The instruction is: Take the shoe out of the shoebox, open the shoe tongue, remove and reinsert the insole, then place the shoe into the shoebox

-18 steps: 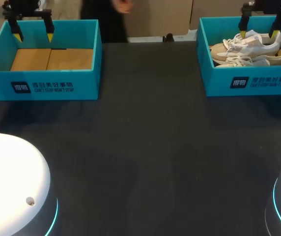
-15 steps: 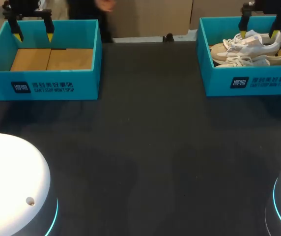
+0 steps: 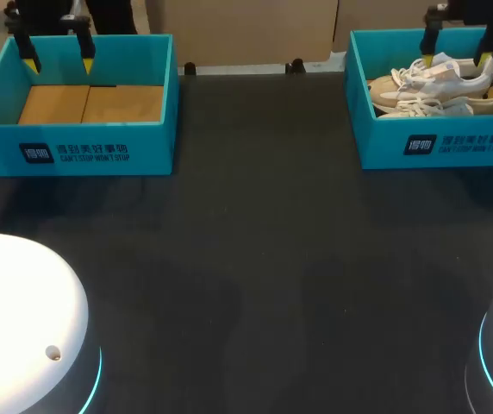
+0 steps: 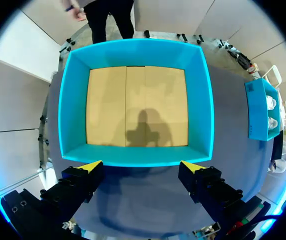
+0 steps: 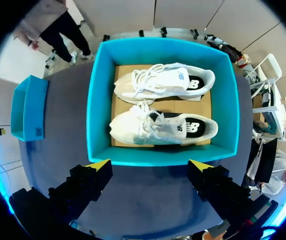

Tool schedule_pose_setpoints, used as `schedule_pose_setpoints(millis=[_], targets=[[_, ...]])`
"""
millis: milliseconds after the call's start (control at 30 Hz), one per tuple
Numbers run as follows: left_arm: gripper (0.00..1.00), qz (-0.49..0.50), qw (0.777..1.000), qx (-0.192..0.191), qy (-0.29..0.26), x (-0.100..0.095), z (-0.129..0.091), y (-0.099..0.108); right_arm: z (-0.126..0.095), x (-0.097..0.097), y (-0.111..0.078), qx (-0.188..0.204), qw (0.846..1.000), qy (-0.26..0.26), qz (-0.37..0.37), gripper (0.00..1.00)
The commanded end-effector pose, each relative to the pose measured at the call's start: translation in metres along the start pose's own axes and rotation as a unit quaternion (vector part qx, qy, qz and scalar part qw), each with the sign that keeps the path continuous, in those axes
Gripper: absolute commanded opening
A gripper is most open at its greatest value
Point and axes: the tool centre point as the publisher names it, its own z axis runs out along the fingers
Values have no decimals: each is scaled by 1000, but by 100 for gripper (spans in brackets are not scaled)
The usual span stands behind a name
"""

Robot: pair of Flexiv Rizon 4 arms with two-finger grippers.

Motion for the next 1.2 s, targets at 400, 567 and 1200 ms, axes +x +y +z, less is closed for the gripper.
schedule_pose_setpoints(millis=[400, 567, 1200], targets=[[100, 0, 1000, 1, 1, 0, 1, 1, 43, -76, 16, 11, 1000, -15, 8, 100], [100, 0, 1000, 1, 1, 0, 1, 1, 53, -93, 18, 12, 999, -32, -1, 100], [100, 0, 1000, 1, 1, 0, 1, 1, 104, -140, 25, 31, 998, -47, -39, 100]])
